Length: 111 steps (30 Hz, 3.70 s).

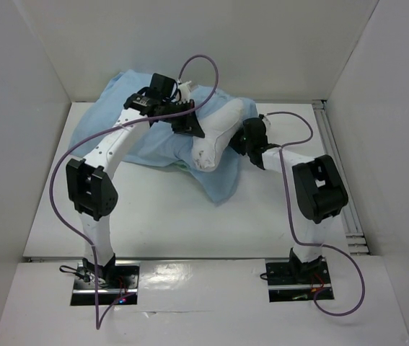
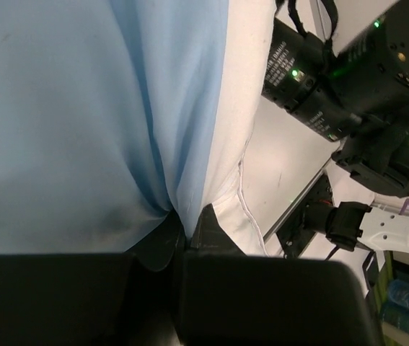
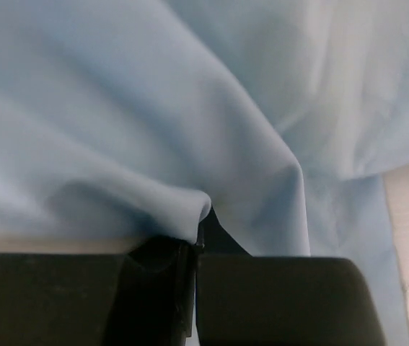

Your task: Put the pillow into the pillowcase

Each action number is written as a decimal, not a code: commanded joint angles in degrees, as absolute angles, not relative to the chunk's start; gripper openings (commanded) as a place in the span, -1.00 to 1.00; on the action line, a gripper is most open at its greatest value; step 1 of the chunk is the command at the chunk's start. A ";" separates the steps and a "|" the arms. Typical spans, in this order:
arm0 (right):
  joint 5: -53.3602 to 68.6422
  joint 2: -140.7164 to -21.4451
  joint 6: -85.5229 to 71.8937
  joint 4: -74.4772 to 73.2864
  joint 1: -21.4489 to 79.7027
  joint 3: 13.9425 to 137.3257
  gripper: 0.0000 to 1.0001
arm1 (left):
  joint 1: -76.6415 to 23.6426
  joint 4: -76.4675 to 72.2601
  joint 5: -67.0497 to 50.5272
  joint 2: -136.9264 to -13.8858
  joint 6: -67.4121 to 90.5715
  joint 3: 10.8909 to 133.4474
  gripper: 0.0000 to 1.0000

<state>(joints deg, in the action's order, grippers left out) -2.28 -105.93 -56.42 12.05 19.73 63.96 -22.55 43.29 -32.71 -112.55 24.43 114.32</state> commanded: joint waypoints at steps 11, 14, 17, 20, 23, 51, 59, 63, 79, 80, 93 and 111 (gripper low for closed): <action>5.17 -79.72 -37.63 -7.55 20.92 58.18 -1.00 | -20.13 21.02 -29.89 -109.69 37.78 104.51 -1.00; 14.04 -76.82 -33.15 -8.17 21.45 57.57 -1.00 | -20.13 17.59 -28.13 -110.21 41.12 102.05 -1.00; 22.20 -77.51 -26.91 -14.05 22.15 59.77 -1.00 | -19.60 12.51 -26.46 -110.21 45.86 98.97 -1.00; 25.91 -75.43 -23.73 -12.94 25.66 57.68 -1.00 | -18.98 8.89 -26.98 -110.91 50.00 97.65 -1.00; 30.83 -72.43 -23.12 -9.50 26.19 56.34 -1.00 | -19.51 11.24 -24.62 -113.54 49.05 101.41 -1.00; 36.93 -74.88 -26.91 -8.27 24.53 82.27 -1.00 | -23.38 16.00 -14.77 -124.55 45.62 105.21 -1.00; -3.16 -81.91 -25.48 -35.33 22.32 80.60 0.11 | -23.38 27.05 -30.75 -117.69 36.49 113.62 0.24; -3.69 -78.32 -26.71 -34.80 21.62 78.05 0.36 | -23.99 34.79 -35.32 -115.41 30.51 120.40 1.00; -4.04 -78.83 -31.19 -44.92 37.60 72.87 0.59 | 2.00 34.46 -27.07 -91.77 36.47 94.42 0.00; -4.04 -80.49 -33.72 -43.35 40.40 70.25 0.59 | 5.94 33.32 -28.11 -89.32 37.78 89.52 0.42; -15.64 -102.03 -36.91 -30.76 45.35 67.15 0.34 | 13.00 31.55 -26.81 -84.11 38.50 79.10 0.60; -29.37 -69.52 -32.44 -40.52 14.61 57.74 -1.00 | 18.71 34.10 -24.52 -84.73 37.44 81.47 0.52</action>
<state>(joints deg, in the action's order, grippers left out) -26.15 -71.79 -36.77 -37.23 19.33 57.17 17.06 33.71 -25.36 -85.30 37.82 79.00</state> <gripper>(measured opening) 0.011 0.762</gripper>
